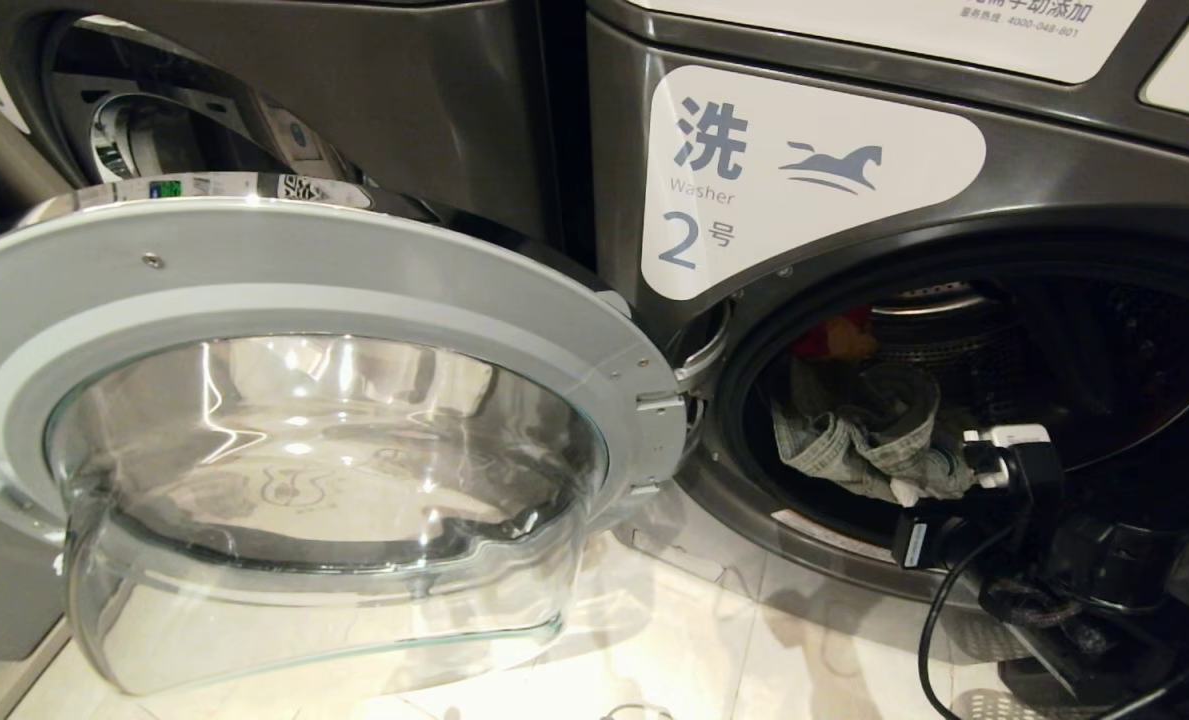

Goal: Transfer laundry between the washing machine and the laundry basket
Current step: Pick a cloth and place it into the basket

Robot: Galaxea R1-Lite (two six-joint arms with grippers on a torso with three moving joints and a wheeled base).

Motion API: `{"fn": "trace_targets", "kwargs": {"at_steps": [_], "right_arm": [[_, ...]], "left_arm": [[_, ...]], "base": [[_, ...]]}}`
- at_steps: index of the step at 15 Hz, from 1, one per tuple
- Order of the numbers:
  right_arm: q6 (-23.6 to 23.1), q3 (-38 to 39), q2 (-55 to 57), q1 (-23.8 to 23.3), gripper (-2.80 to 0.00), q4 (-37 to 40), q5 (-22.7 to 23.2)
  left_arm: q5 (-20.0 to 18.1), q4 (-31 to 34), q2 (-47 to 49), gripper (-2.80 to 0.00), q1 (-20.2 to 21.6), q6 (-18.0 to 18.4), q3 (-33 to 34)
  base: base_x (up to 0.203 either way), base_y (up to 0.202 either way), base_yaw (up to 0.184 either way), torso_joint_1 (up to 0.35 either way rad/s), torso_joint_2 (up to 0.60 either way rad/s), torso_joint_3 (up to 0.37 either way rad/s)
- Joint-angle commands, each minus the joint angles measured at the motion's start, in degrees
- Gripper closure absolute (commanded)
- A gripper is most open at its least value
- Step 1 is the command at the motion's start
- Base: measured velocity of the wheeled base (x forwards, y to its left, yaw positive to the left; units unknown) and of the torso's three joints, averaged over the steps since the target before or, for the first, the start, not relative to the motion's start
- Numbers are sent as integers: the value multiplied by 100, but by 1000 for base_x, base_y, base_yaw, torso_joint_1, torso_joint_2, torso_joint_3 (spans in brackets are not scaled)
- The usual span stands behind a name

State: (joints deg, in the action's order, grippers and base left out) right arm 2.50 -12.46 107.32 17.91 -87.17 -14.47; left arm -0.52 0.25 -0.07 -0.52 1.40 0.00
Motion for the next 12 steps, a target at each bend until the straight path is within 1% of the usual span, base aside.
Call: {"fn": "trace_targets", "kwargs": {"at_steps": [1, 4, 6, 7, 9, 10, 11, 12], "right_arm": [[-18, 361, -630, 147, 0, -49, -12], [-81, 948, -1382, 159, 0, -49, 4], [-235, 1172, -2020, 160, 0, -49, 19], [-391, 1200, -2386, 160, 0, -37, 30], [-845, 1162, -3133, 162, 0, 188, 47], [-1085, 1081, -3524, 165, 0, 487, 48], [-1268, 851, -3924, 166, 0, 957, 49], [-1379, 497, -4325, 166, 0, 1772, 47]], "left_arm": [[-1, 1, 7, 0, 0, 0, 0], [-1, 1, 7, 0, 0, 0, 0], [-1, 1, 7, 0, 0, 0, 0], [-1, 1, 7, 0, 0, 0, 0], [-1, 1, 7, 0, 0, 0, 0], [-1, 1, 7, 0, 0, 0, 0], [-1, 1, 7, 0, 0, 0, 0], [-1, 1, 7, 0, 0, 0, 0]], "base": [[0, 0, 0, 0, 0, 0], [0, 0, 0, 0, 0, 0], [0, 0, 0, 0, 0, 0], [0, 0, 0, 0, 0, 0], [0, 0, 0, 0, 0, 0], [0, 0, 0, 0, 0, 0], [0, 0, 0, 0, 0, 0], [0, 0, 0, 0, 0, 0]]}}
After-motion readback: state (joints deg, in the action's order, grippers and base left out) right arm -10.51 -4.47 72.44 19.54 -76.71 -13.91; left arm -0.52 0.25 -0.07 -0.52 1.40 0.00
